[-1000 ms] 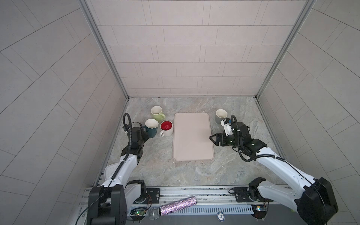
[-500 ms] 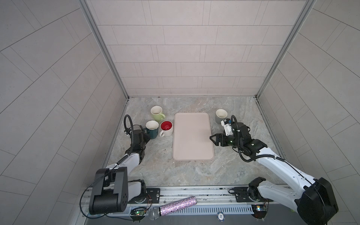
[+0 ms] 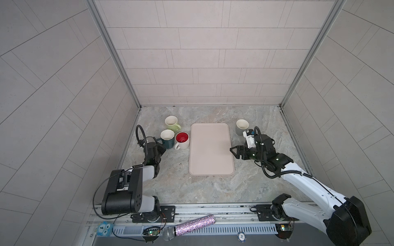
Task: Turn the mug right side up
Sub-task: Place the mug at the middle-left of the table.
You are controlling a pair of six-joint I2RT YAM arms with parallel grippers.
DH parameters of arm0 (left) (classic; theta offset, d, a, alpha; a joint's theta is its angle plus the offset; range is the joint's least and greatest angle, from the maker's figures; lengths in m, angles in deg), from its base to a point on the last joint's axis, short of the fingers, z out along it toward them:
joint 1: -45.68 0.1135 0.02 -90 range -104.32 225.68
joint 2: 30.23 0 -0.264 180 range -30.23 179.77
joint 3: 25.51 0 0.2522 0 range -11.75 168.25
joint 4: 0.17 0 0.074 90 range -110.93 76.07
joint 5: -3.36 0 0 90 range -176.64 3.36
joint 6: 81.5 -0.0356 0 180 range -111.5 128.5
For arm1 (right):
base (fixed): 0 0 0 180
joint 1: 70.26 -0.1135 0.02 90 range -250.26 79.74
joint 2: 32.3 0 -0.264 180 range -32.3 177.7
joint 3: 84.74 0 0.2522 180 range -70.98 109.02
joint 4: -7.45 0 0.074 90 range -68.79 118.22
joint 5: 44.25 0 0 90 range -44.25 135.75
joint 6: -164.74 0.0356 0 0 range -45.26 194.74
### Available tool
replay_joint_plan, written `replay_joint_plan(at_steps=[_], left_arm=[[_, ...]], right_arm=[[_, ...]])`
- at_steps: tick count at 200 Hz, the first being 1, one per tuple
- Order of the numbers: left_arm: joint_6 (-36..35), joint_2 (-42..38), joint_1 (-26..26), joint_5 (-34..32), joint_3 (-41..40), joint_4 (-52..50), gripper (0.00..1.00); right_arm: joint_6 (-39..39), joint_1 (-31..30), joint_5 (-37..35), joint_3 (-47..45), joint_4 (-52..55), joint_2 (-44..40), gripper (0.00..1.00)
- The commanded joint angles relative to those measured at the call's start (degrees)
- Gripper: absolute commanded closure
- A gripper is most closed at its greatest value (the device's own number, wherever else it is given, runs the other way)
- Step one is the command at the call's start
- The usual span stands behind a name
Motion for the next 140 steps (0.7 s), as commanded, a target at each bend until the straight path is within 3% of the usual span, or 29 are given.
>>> replay_joint_plan(at_steps=[1,11,29,52,99,140], left_arm=[[-0.5,-0.2,0.4,0.7,-0.4,5.8,0.81],[-0.7,-0.2,0.4,1.0,-0.2,5.3,0.74],[-0.4,0.0,0.4,1.0,-0.5,5.5,0.52],[0.3,-0.7,0.5,0.3,-0.9,4.3,0.38],[1.6,-6.6,0.4,0.3,-0.5,-6.8,0.34],[-2.7,-16.8,0.3,-2.1,0.8,-20.9,0.29]], right_arm=[[0.5,-0.2,-1.6,0.3,0.0,0.0,0.11],[0.2,-0.2,-2.2,0.7,0.7,0.0,0.11],[-0.4,-0.2,-2.9,1.3,1.4,-0.1,0.11],[-0.5,-0.1,-3.2,1.9,1.8,0.3,0.10],[-0.4,-0.1,-3.2,2.3,1.2,1.5,0.10],[-1.2,-0.2,-6.2,3.3,1.5,2.3,0.08]])
